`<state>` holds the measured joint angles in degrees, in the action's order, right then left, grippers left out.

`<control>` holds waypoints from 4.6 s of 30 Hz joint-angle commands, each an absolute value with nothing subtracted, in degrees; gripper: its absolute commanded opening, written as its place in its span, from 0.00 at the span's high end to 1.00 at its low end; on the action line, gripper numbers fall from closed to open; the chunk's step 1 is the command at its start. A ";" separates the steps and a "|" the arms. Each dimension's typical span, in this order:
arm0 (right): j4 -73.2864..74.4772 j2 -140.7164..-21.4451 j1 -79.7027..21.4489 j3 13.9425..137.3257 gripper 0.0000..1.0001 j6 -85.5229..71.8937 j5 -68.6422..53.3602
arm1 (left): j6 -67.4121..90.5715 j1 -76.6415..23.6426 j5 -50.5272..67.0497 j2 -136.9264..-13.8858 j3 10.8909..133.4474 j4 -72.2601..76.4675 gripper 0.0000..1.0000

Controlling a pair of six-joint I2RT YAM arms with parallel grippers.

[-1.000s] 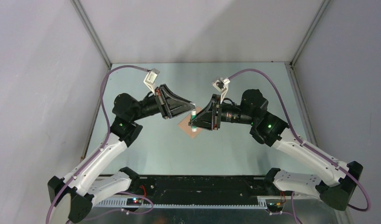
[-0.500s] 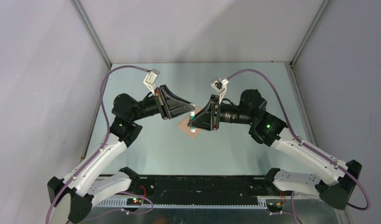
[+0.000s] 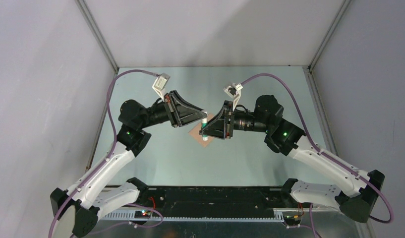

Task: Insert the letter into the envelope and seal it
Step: Close the solid glue cap on the solid glue.

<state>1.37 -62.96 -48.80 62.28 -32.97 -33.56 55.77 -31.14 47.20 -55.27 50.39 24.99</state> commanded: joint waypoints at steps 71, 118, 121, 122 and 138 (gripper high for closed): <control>-10.81 -59.79 -44.17 64.40 1.00 -34.50 -24.14 | 52.97 -41.40 47.38 -53.79 46.56 17.56 1.00; -11.48 -56.81 -43.77 62.70 1.00 -31.84 -20.22 | 52.04 -42.89 51.49 -56.52 44.93 17.32 0.89; -11.06 -56.58 -43.77 62.75 1.00 -31.78 -20.15 | 51.56 -42.90 51.45 -56.63 45.62 16.24 0.77; -10.89 -56.50 -43.79 62.71 1.00 -31.63 -20.14 | 51.39 -42.89 51.39 -56.62 45.86 15.60 0.76; -8.75 -55.72 -43.09 62.74 1.00 -31.16 -18.42 | 53.37 -42.78 53.22 -55.00 46.20 17.08 0.18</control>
